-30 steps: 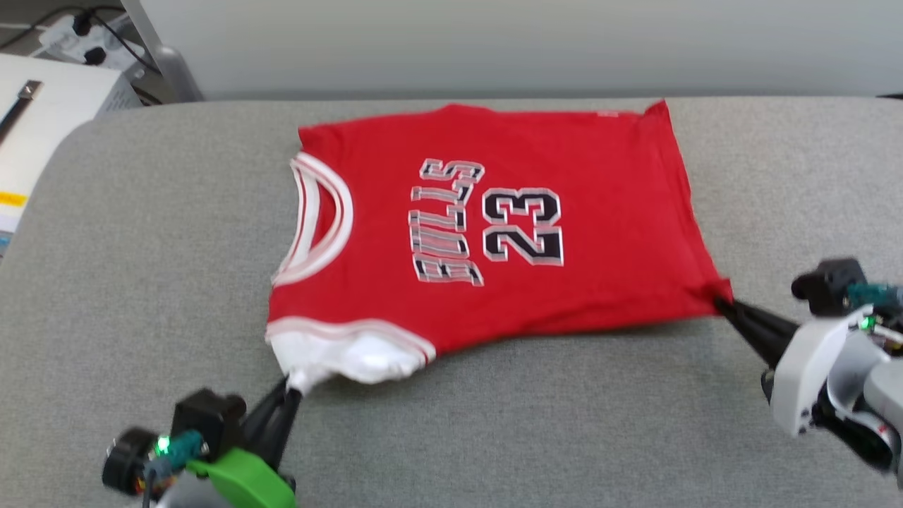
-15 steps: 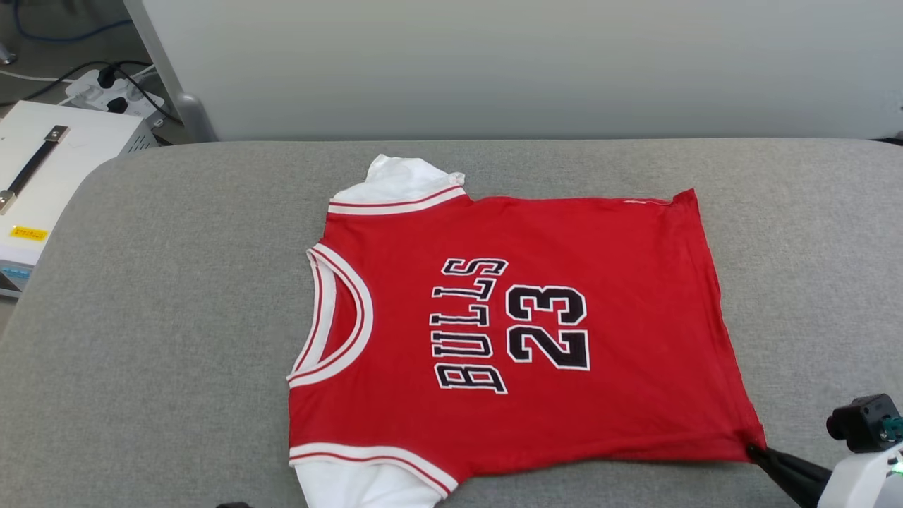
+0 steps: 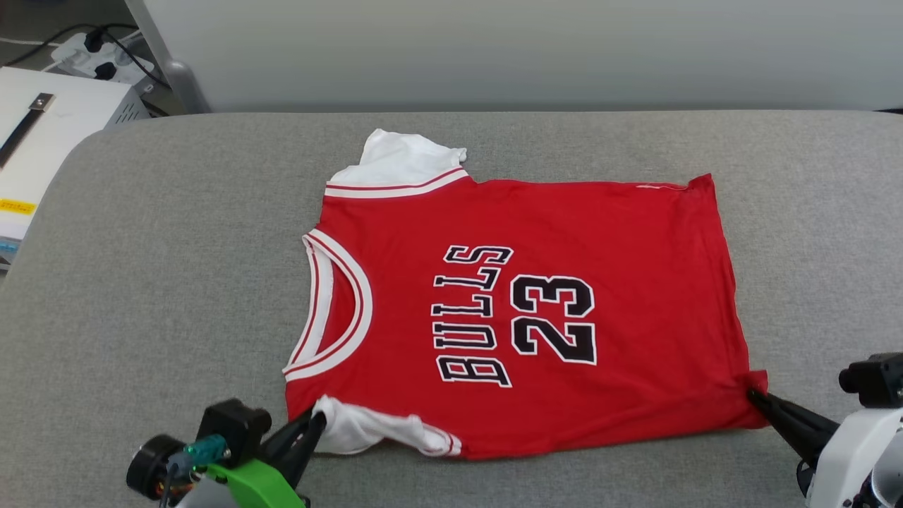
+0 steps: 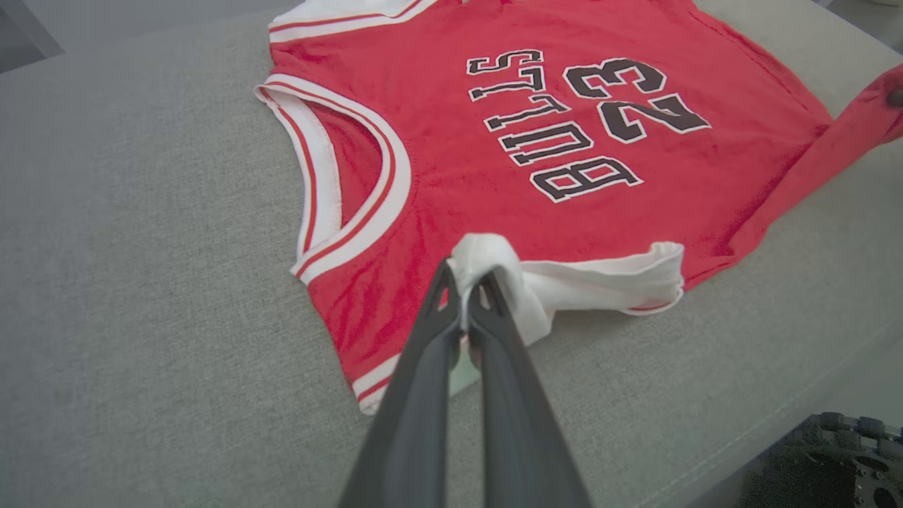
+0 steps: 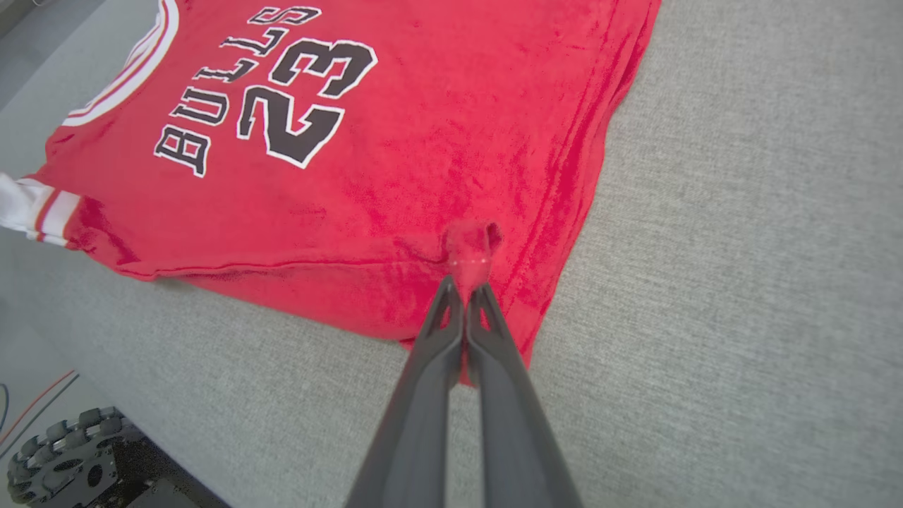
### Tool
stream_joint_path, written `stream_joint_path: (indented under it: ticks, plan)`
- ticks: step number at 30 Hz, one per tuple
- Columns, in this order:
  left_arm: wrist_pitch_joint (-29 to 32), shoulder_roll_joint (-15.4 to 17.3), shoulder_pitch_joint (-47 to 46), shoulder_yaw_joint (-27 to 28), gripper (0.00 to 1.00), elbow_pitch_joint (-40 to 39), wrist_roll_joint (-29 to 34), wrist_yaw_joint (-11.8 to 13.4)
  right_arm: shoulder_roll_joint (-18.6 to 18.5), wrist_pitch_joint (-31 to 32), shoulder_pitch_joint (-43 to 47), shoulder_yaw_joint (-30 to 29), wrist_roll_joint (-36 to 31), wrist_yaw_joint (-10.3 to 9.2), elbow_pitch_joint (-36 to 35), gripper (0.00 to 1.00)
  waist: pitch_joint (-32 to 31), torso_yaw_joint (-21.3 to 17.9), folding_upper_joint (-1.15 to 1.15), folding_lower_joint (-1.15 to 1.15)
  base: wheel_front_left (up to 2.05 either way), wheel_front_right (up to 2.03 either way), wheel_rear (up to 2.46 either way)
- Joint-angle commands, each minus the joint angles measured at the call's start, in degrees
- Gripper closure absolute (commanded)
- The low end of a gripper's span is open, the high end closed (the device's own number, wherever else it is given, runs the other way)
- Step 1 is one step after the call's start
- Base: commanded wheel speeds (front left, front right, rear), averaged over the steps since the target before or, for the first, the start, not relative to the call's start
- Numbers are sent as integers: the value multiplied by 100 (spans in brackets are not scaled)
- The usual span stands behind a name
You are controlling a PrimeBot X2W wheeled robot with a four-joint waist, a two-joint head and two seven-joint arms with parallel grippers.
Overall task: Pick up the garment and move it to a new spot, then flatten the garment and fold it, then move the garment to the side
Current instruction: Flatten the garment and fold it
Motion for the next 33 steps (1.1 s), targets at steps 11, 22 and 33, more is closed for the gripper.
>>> stream_joint_path:
  ticks: [11, 22, 33]
  plan:
    - [89, -200, -1709, 326, 100, 915, 225, -695, 380, 434, -732, -742, -297, -4, -151, 100, 708, -195, 0, 1, 0, 0, 0]
    - [-28, -693, -2926, 274, 100, 2526, 382, -1347, 749, 705, -1609, -763, -464, -4, 512, 100, 1415, -247, 0, 1, 0, 0, 0]
    - [-240, -1284, -3190, -239, 100, 4162, 440, -1622, 1038, 640, -2087, -118, -656, -4, 1218, 100, 1590, -292, 0, 1, 0, 0, 0]
